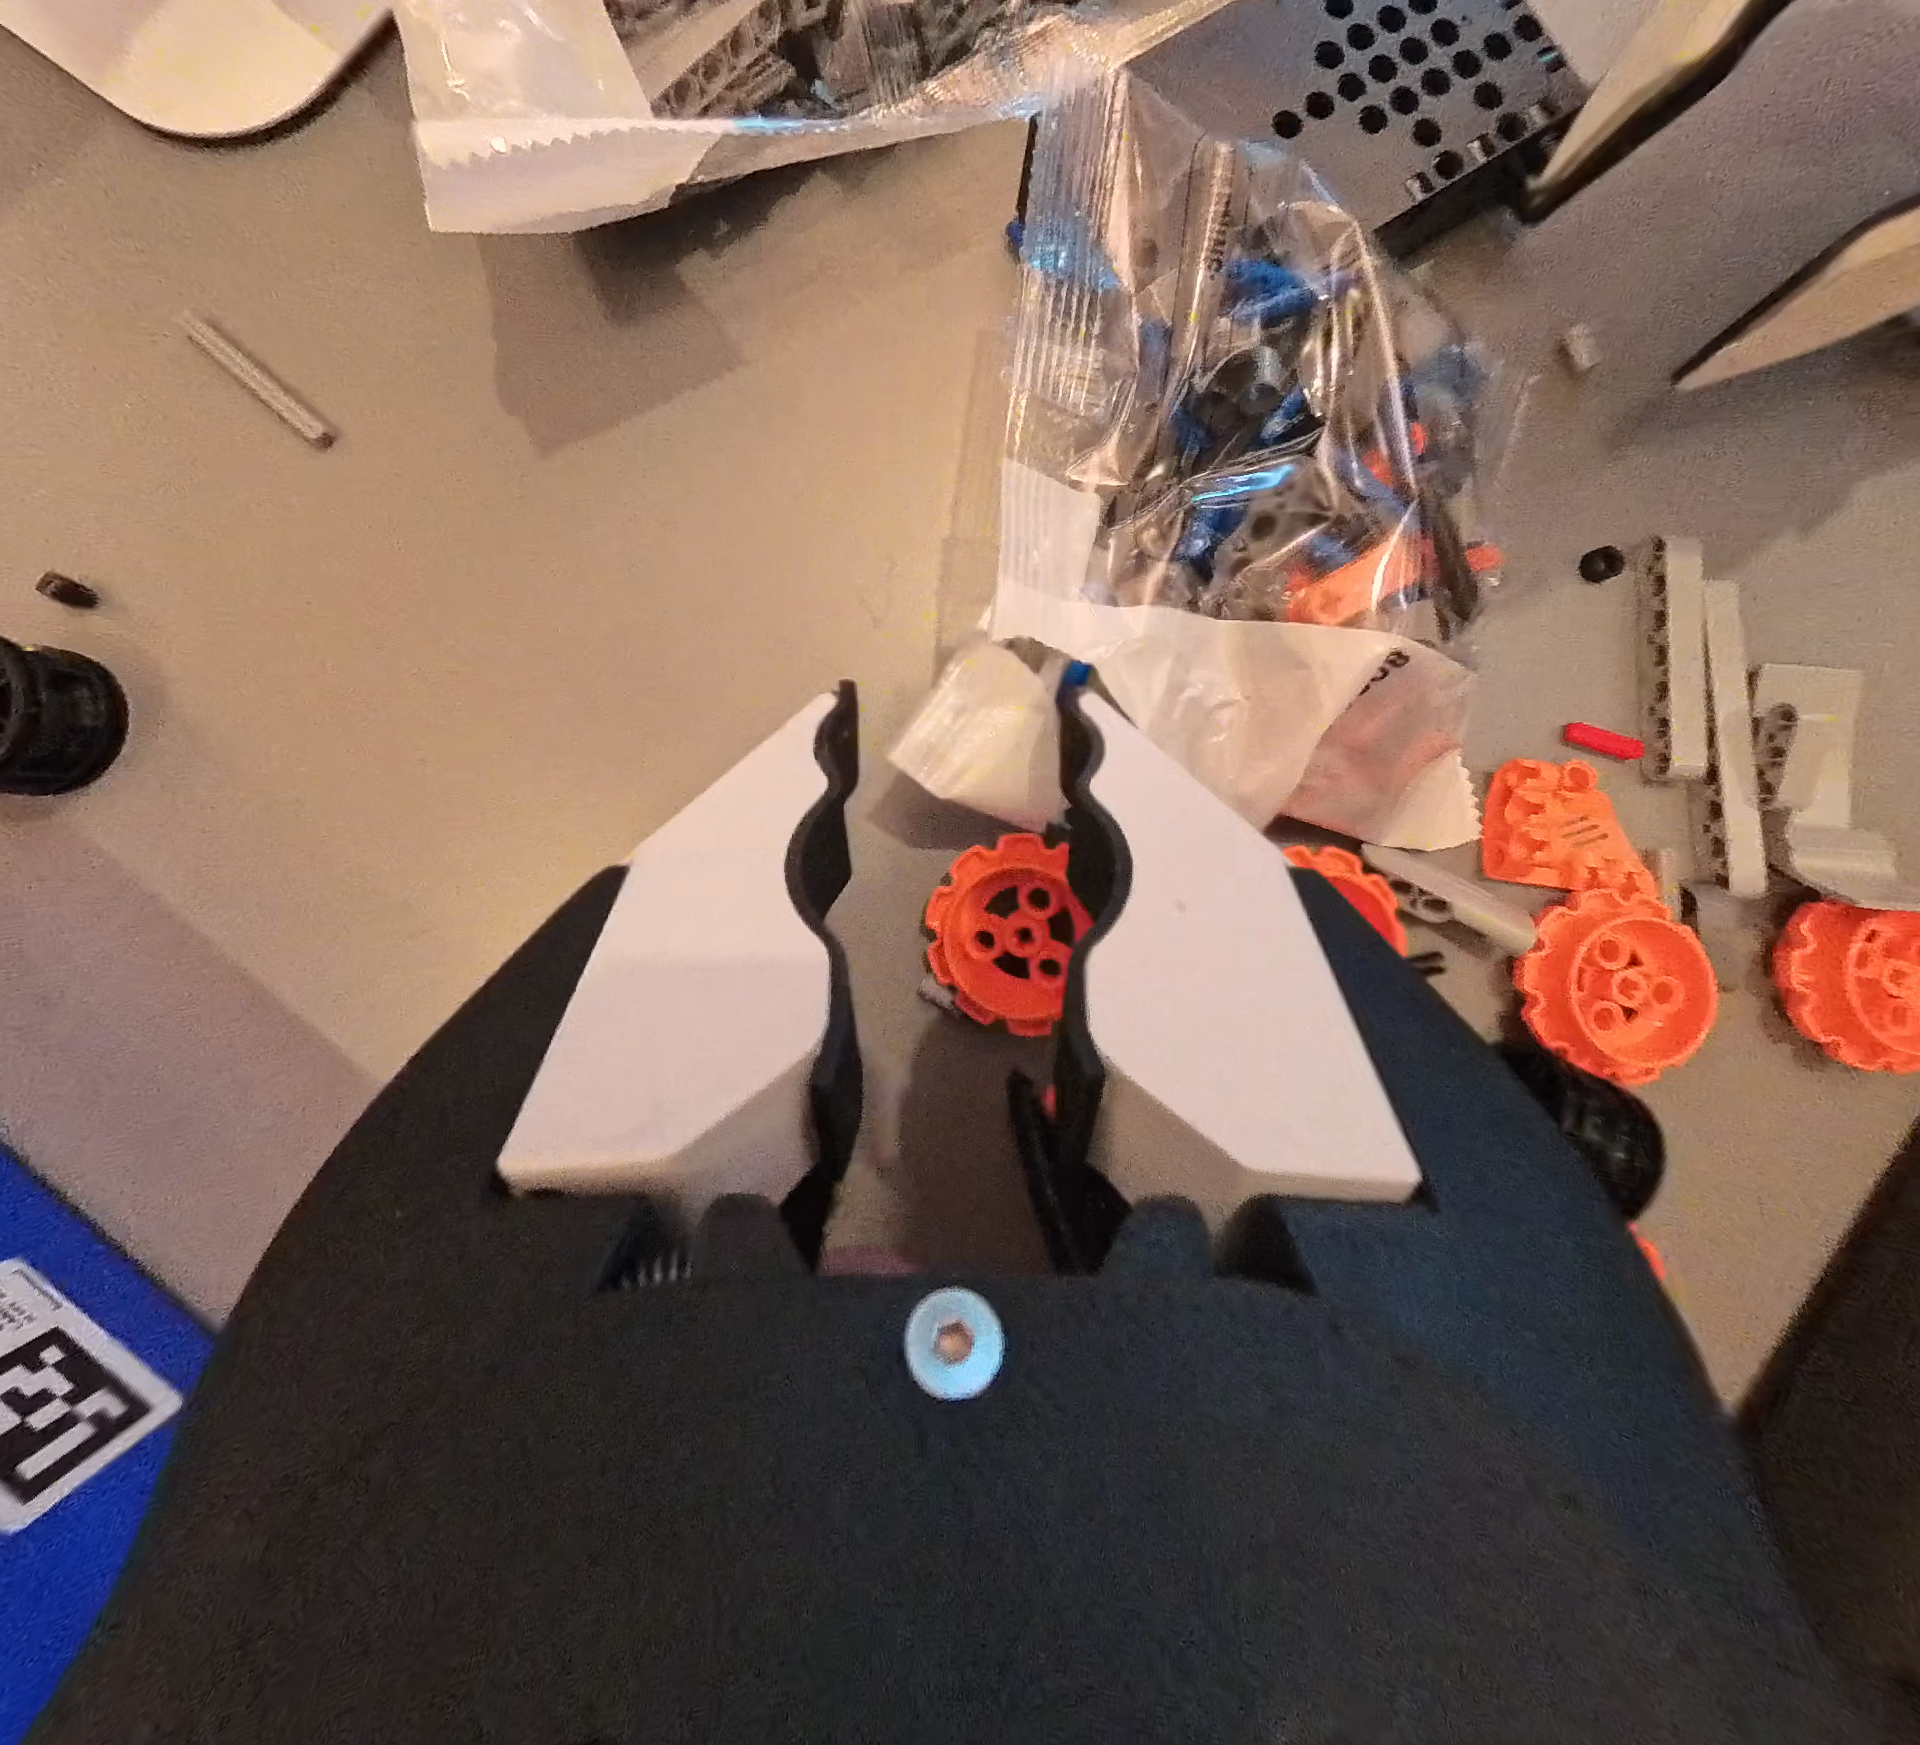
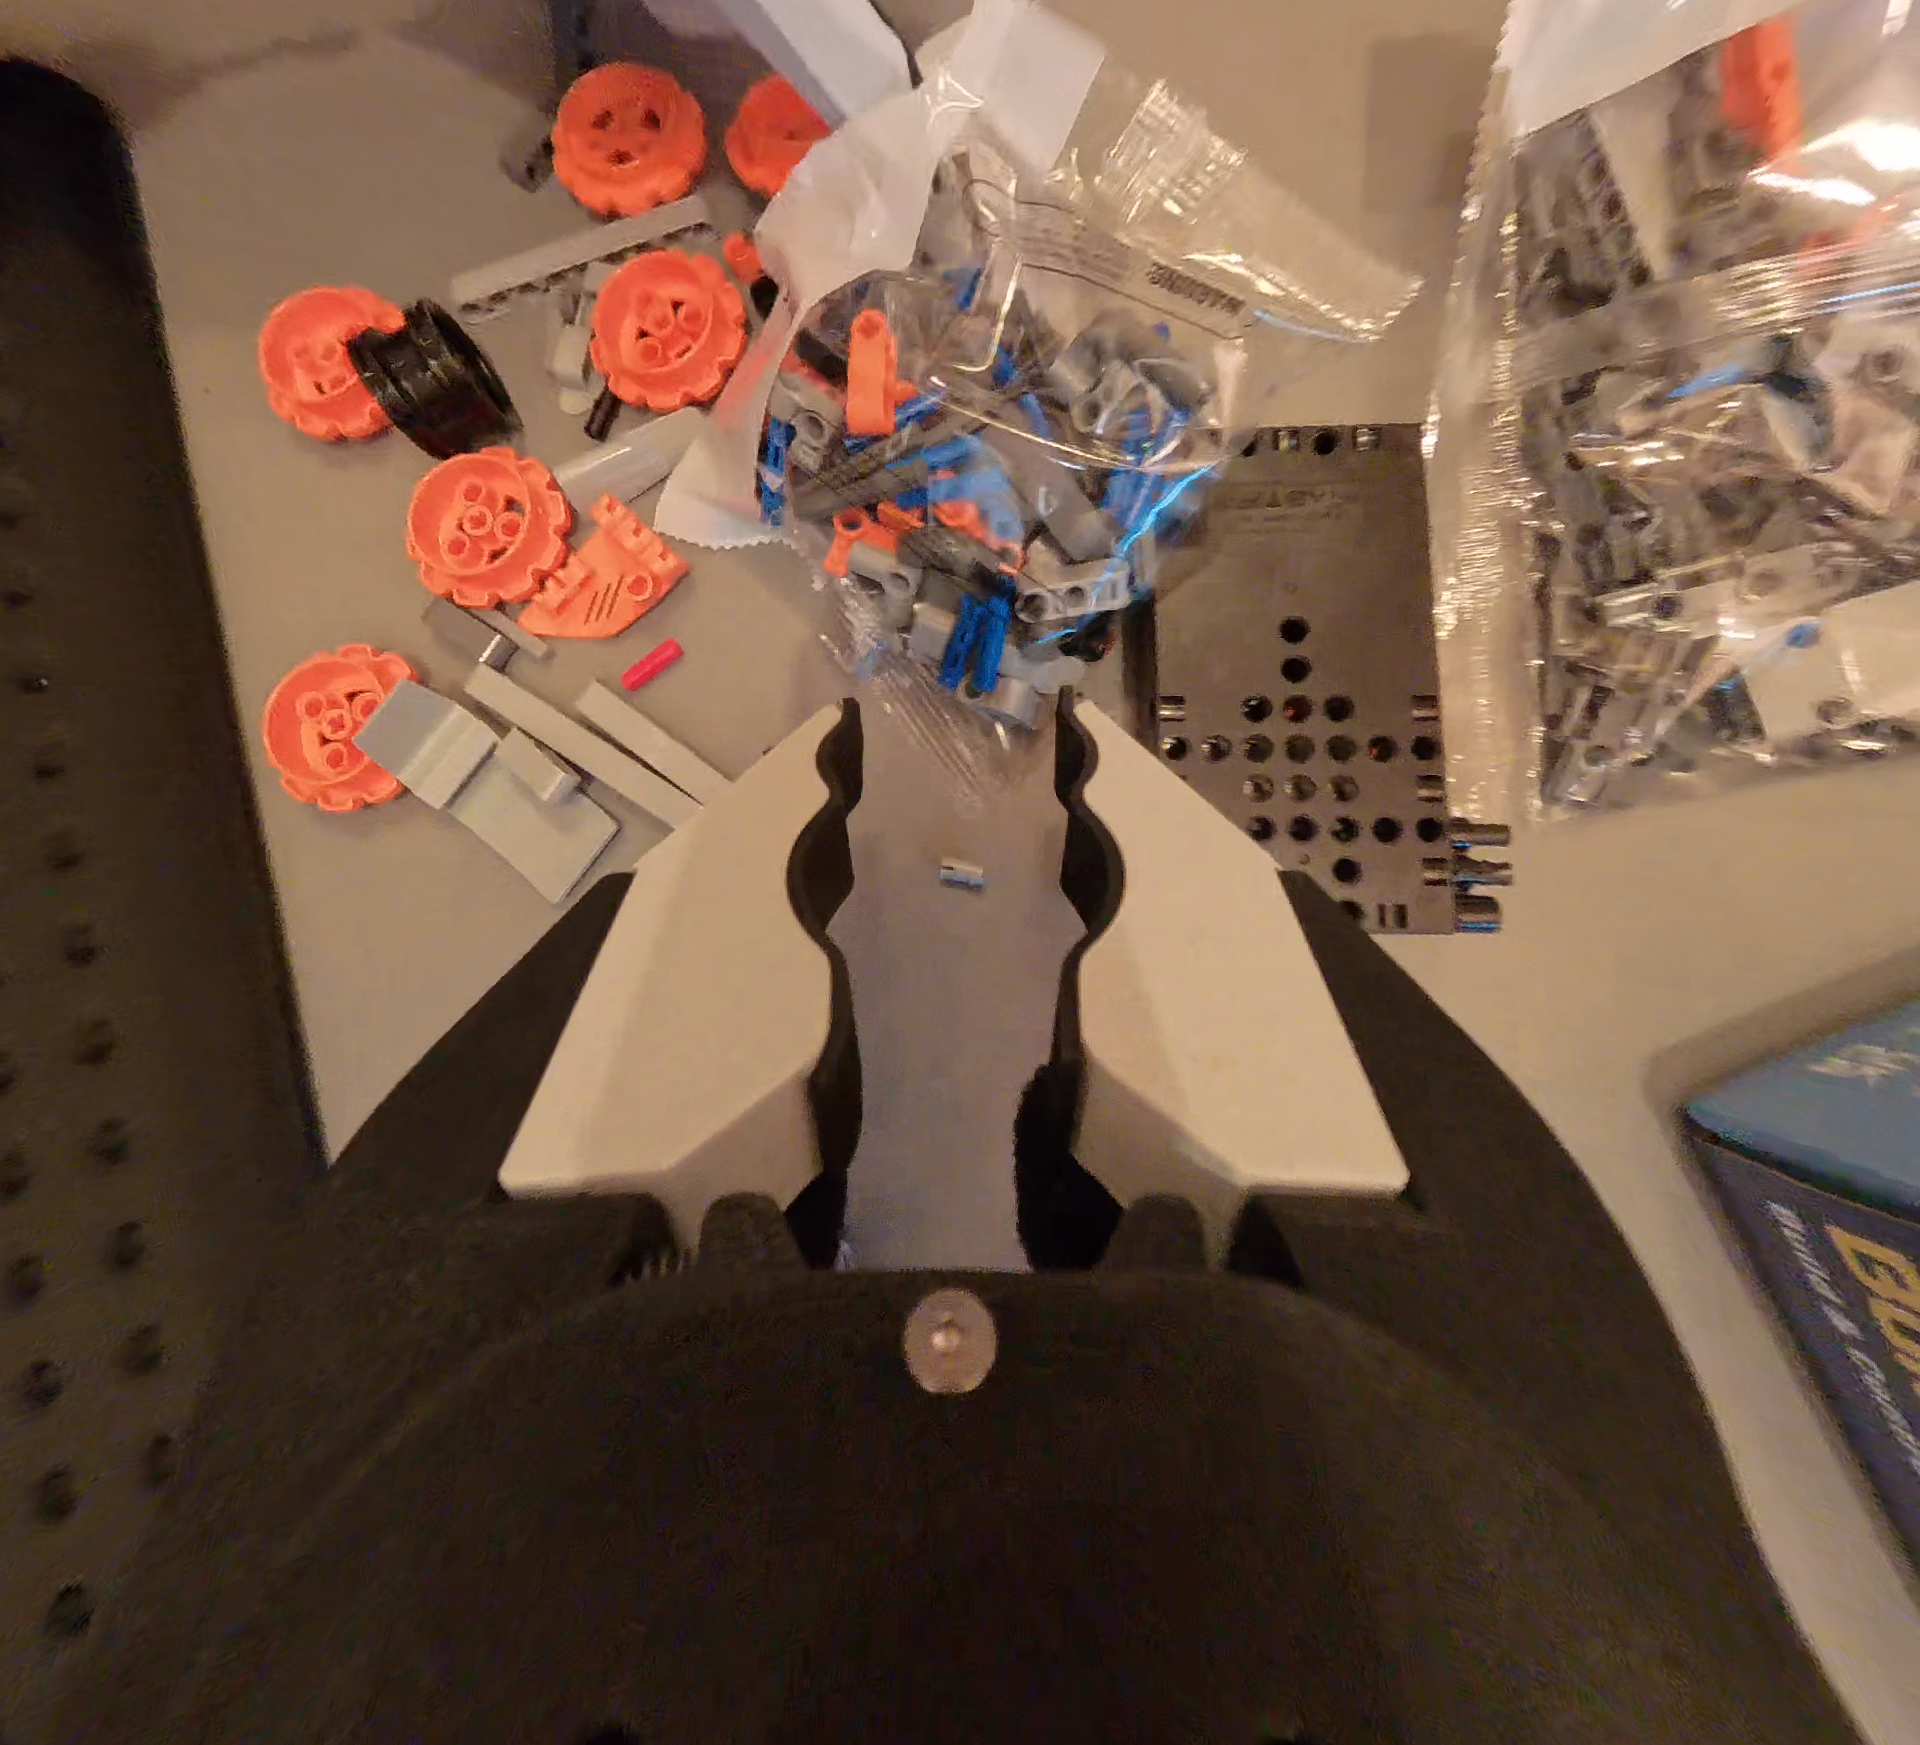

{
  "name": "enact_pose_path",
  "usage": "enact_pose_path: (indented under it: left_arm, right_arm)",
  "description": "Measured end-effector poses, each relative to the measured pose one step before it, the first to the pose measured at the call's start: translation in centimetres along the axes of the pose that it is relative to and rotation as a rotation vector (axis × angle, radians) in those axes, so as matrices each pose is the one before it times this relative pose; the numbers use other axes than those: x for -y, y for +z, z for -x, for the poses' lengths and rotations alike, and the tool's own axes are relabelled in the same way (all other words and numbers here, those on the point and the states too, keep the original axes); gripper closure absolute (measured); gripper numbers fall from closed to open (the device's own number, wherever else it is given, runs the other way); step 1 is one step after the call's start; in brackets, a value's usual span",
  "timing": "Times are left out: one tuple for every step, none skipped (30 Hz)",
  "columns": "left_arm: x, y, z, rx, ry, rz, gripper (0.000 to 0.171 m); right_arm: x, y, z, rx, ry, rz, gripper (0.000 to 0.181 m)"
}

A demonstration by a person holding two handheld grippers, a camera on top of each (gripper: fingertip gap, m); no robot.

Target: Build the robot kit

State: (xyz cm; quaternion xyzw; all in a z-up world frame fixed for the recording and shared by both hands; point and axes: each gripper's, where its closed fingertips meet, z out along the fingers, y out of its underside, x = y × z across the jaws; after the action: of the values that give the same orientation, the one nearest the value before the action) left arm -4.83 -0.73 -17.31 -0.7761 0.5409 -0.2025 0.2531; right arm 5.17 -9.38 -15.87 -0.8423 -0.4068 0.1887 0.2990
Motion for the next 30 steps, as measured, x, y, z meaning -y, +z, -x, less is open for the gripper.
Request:
enact_pose_path:
  left_arm:
    - [0.321, -0.416, -0.284, -0.0200, -0.0041, -0.01011, 0.130]
    - [0.427, -0.448, -0.129, -0.0069, 0.0006, -0.01138, 0.127]
    - [0.322, -0.408, -0.227, -0.0089, 0.0123, -0.00019, 0.124]
    - [0.571, -0.392, -0.194, -0.0050, 0.0198, -0.00847, 0.125]
    - [0.873, -0.331, -0.043, 0.0011, 0.0128, -0.01865, 0.126]
    - [0.944, -0.176, -0.394, -0.0232, 0.0096, -0.01846, 0.126]
    - [1.008, -0.101, -0.727, -0.0435, 0.0091, -0.02105, 0.125]
    - [0.911, -0.090, -0.285, -0.0143, 0.0115, -0.01329, 0.125]
    - [0.704, -0.045, 0.059, 0.0064, 0.0178, -0.00248, 0.126]
    - [0.496, 0.149, 0.140, 0.0054, 0.0140, 0.00865, 0.128]
    - [0.290, 0.455, 0.078, -0.0029, 0.0105, 0.01790, 0.131]
    - [0.152, 0.807, -0.328, -0.0324, 0.0068, 0.02058, 0.130]
    - [-0.126, 1.076, -0.412, -0.0440, 0.0014, 0.03387, 0.130]
    - [-0.242, 1.111, 0.207, -0.0021, 0.0080, 0.04005, 0.129]
    - [-0.283, 1.049, 0.157, 0.0015, 0.0168, 0.04172, 0.129]
    - [-0.238, 0.890, -0.331, -0.0257, 0.0278, 0.03651, 0.132]
    - [0.119, 0.530, -0.213, -0.0170, 0.0260, 0.00618, 0.140]
    - [0.038, 0.240, -0.150, -0.0174, 0.0036, 0.00368, 0.142]
    - [0.070, 0.016, -0.255, -0.0212, 0.0031, -0.00571, 0.146]
    - [0.213, -0.100, -0.017, -0.0028, 0.0044, -0.02013, 0.150]
    - [0.193, -0.141, 0.038, 0.0023, -0.0007, -0.02256, 0.156]
    - [0.257, -0.231, -0.101, -0.0020, 0.0083, -0.02941, 0.165]
    - [0.450, -0.414, -0.301, -0.0110, 0.0073, -0.04534, 0.171]
    - [0.294, -0.443, -0.048, 0.0029, -0.0020, -0.03610, 0.171]
    - [0.203, -0.456, 0.023, 0.0120, 0.0178, -0.03331, 0.171]
    - [0.292, -0.460, -0.268, -0.0030, 0.0266, -0.04321, 0.171]
    - [0.189, -0.447, -0.073, -0.0040, -0.0135, -0.03265, 0.171]
    - [0.208, -0.443, -0.014, -0.0026, -0.0155, -0.03181, 0.171]
    - [0.421, -0.479, -0.432, -0.0211, 0.0058, -0.04430, 0.171]
    - [0.492, -0.470, -0.597, -0.0259, 0.0121, -0.04486, 0.171]
  right_arm:
    - [-0.051, 0.259, 0.193, 0.0144, 0.0090, 0.0039, 0.145]
    - [-0.067, 0.191, -0.081, -0.0007, 0.0100, 0.0028, 0.145]
    - [-0.233, 0.175, -0.105, -0.0036, 0.0038, 0.0111, 0.146]
    - [-0.320, 0.194, -0.043, 0.0008, 0.0062, 0.0180, 0.146]
    - [-0.231, 0.199, -0.183, -0.0080, 0.0083, 0.0128, 0.146]
    - [-0.190, 0.199, -0.119, -0.0056, 0.0027, 0.0093, 0.146]
    - [-0.166, 0.193, 0.068, 0.0039, -0.0049, 0.0097, 0.145]
    - [0.032, 0.104, 0.030, -0.0024, -0.0054, -0.0022, 0.146]
    - [0.000, 0.080, 0.003, -0.0021, 0.0024, 0.0007, 0.147]
    - [-0.087, 0.101, 0.081, 0.0023, -0.0013, 0.0061, 0.146]
    - [-0.003, 0.067, 0.093, 0.0012, -0.0111, 0.0002, 0.147]
    - [0.010, 0.049, 0.053, -0.0001, -0.0081, -0.0024, 0.151]
    - [-0.053, 0.069, 0.070, 0.0040, -0.0016, 0.0017, 0.152]
    - [0.026, 0.019, 0.063, 0.0026, -0.0064, -0.0023, 0.152]
    - [0.061, 0.003, 0.114, 0.0026, -0.0116, -0.0060, 0.154]
    - [-0.053, 0.031, 0.102, 0.0040, -0.0023, 0.0008, 0.155]
    - [-0.124, 0.053, 0.000, -0.0001, 0.0008, 0.0025, 0.156]
    - [-0.012, -0.017, -0.044, -0.0009, -0.0003, -0.0078, 0.156]
    - [0.012, -0.046, 0.046, 0.0070, 0.0031, -0.0089, 0.156]
    - [-0.024, -0.085, -0.061, 0.0038, 0.0076, -0.0051, 0.155]
    - [0.034, -0.180, -0.159, -0.0023, 0.0062, -0.0075, 0.154]
    - [0.075, -0.258, -0.186, -0.0023, 0.0085, -0.0104, 0.152]
    - [0.047, -0.284, -0.243, -0.0041, 0.0145, -0.0107, 0.150]
    - [0.010, -0.258, -0.321, -0.0073, 0.0168, -0.0099, 0.146]
    - [-0.021, -0.179, -0.209, 0.0007, 0.0170, -0.0111, 0.141]
    - [-0.075, -0.090, -0.129, 0.0098, 0.0232, -0.0106, 0.138]
    - [-0.098, -0.018, -0.126, 0.0109, 0.0233, -0.0052, 0.140]
    - [0.004, -0.020, -0.054, 0.0063, 0.0117, -0.0070, 0.139]
    - [0.066, -0.031, 0.012, 0.0016, 0.0019, -0.0053, 0.138]
    - [0.100, 0.009, 0.059, 0.0012, -0.0001, -0.0018, 0.136]
